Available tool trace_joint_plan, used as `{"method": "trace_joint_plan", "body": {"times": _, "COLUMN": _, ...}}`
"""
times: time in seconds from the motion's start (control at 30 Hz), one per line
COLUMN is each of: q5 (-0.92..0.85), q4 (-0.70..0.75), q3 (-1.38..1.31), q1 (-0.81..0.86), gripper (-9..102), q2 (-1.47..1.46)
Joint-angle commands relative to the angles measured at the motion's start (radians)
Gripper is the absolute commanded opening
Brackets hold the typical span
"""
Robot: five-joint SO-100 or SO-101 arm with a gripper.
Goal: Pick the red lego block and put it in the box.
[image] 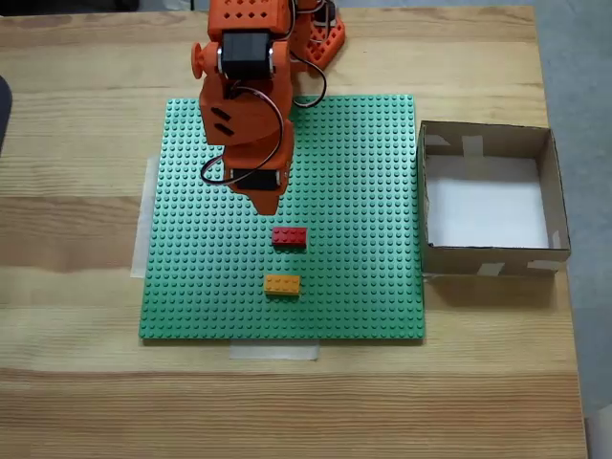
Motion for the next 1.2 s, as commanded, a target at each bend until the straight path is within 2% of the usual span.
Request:
{"method": "trace_joint_plan", "body": {"times": 0.0, "q5": 0.008, "q4": 0.008, "q3": -0.041, "q1": 0.008, "gripper": 3, "q2": 0.006}}
{"method": "trace_joint_plan", "body": {"times": 0.4, "q5": -0.028, "q4": 0.015, "q3": -0.012, "q1": 0.014, "gripper": 21, "q2": 0.021}}
{"method": "trace_joint_plan", "body": {"times": 0.67, "q5": -0.028, "q4": -0.006, "q3": 0.014, "q1": 0.005, "gripper": 25, "q2": 0.021}}
{"method": "trace_joint_plan", "body": {"times": 1.17, "q5": -0.015, "q4": -0.046, "q3": 0.067, "q1": -0.071, "gripper": 20, "q2": 0.011}}
